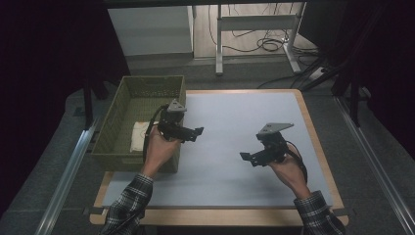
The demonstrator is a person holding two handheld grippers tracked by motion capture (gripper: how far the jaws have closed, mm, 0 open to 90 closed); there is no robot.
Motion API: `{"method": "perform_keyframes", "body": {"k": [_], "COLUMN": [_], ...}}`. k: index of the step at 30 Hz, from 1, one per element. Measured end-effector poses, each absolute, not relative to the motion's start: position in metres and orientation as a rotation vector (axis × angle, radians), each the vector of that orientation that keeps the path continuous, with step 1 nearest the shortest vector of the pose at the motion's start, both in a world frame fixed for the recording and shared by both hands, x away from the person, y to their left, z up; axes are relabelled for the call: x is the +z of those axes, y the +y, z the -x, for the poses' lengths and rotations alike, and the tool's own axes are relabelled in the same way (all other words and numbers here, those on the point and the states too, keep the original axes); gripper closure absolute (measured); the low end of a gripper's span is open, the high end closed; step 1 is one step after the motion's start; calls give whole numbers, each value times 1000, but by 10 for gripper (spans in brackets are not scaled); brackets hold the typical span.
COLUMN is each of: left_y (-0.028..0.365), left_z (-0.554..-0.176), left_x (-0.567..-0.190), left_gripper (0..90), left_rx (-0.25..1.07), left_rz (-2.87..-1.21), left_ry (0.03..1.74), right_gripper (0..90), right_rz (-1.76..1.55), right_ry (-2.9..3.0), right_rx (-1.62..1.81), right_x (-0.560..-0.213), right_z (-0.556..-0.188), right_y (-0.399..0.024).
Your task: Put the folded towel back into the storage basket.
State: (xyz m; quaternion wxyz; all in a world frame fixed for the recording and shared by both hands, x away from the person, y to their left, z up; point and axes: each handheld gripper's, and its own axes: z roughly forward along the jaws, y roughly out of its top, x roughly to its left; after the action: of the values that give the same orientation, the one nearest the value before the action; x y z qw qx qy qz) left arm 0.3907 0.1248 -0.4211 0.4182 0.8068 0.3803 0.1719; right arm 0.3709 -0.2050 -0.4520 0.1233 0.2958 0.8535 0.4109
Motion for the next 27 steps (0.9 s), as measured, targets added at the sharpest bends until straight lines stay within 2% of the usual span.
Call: {"method": "perform_keyframes", "body": {"k": [3, 14, 27], "left_y": [112, 70, 35], "left_z": [-388, -378, -367], "left_x": [-422, -425, -467], "left_gripper": [0, 0, 0], "left_rx": [492, 406, 295], "left_rz": [-2072, -2090, -2075], "left_ry": [940, 843, 801], "right_gripper": [13, 13, 14], "right_rz": [-882, -958, -997], "right_ry": [2474, 2428, 2398], "right_rx": [1196, 1231, 1247], "right_x": [-453, -466, -485], "right_z": [-367, -357, -347], "right_y": [-217, -251, -280]}}
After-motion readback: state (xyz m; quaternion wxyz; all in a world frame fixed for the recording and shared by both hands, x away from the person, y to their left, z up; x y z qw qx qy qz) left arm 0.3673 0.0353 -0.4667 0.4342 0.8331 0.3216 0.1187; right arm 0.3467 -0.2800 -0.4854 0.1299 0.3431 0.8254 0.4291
